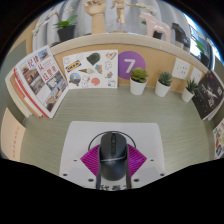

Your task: Arrange mouse

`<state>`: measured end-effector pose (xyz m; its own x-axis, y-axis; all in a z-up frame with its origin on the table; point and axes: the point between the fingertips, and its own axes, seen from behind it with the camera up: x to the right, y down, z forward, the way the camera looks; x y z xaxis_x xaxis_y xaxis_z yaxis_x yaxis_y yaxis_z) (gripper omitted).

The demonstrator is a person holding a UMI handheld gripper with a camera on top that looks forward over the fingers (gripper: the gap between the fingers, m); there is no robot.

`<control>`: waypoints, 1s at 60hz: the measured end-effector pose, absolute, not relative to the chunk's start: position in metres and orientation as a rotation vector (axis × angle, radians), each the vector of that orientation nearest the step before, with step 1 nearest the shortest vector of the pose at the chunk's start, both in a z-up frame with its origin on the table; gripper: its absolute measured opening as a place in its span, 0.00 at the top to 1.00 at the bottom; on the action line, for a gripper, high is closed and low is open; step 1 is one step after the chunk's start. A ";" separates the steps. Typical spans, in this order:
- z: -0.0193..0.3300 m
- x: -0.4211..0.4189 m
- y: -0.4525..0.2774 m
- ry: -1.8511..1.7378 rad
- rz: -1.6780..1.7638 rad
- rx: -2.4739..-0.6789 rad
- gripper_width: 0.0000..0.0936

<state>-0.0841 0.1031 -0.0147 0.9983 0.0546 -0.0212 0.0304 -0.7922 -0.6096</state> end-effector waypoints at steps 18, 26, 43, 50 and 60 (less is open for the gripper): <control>-0.015 -0.084 0.105 -0.065 0.059 -2.490 0.50; -0.014 -0.087 0.099 -0.130 0.048 -2.525 0.17; 0.092 -0.087 0.069 -0.089 -0.017 -2.384 0.09; 0.149 -0.091 0.041 -0.051 -0.002 -2.299 0.09; 0.213 -0.087 -0.014 0.005 -0.027 -2.185 0.09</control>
